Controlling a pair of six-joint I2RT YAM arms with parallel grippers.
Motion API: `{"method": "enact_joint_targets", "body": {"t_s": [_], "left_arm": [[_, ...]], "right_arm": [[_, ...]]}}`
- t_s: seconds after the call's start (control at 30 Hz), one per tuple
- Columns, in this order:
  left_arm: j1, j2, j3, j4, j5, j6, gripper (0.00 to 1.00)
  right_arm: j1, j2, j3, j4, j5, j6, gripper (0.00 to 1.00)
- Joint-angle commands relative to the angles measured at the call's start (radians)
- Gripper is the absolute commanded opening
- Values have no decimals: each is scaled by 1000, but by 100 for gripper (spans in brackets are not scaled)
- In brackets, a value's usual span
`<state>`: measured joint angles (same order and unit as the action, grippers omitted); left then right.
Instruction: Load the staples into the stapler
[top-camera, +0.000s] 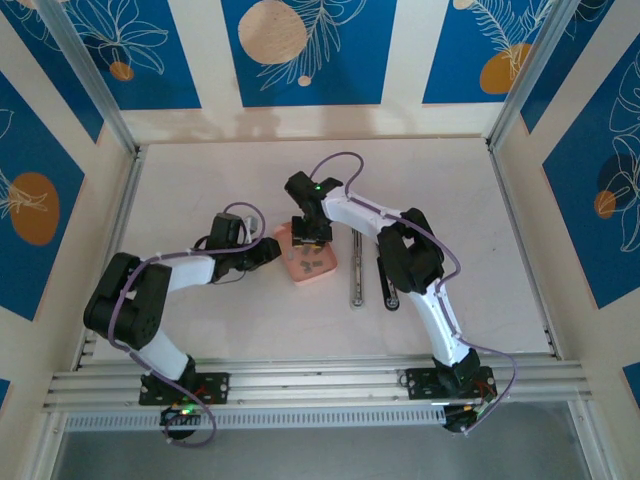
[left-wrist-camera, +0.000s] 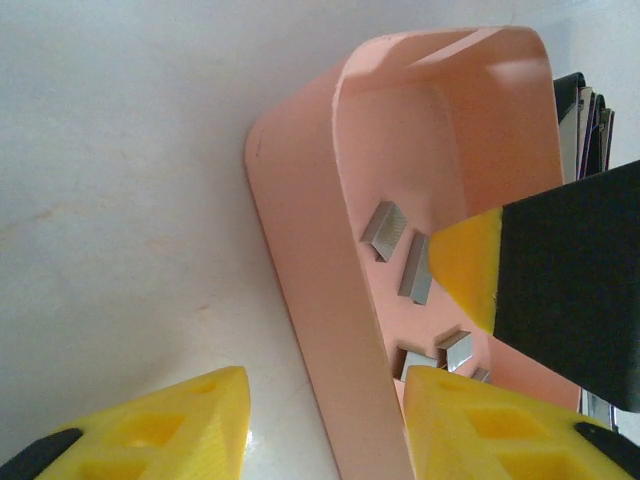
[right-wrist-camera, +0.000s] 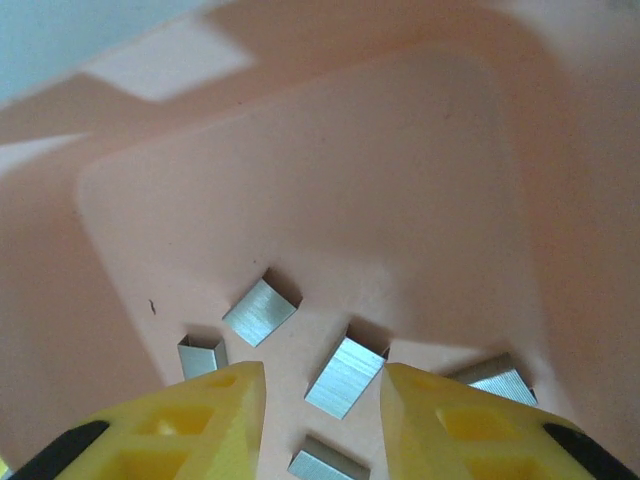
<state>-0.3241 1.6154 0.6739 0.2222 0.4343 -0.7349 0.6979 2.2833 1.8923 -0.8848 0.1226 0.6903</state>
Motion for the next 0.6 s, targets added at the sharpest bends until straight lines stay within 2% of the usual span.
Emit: {"method": "enact_joint_targets", "body": {"t_s": [0.0, 0.33, 0.57], "left_arm": [[17, 14, 0, 11, 22, 2, 44], [17, 15, 0, 9, 30, 5, 44], [17, 14, -1, 7, 30, 6, 44]], "right_arm": [[0, 22, 35, -49, -20, 0, 36], [6, 38, 34, -52, -15, 2, 38], [6, 55, 36, -47, -18, -6, 36]]}}
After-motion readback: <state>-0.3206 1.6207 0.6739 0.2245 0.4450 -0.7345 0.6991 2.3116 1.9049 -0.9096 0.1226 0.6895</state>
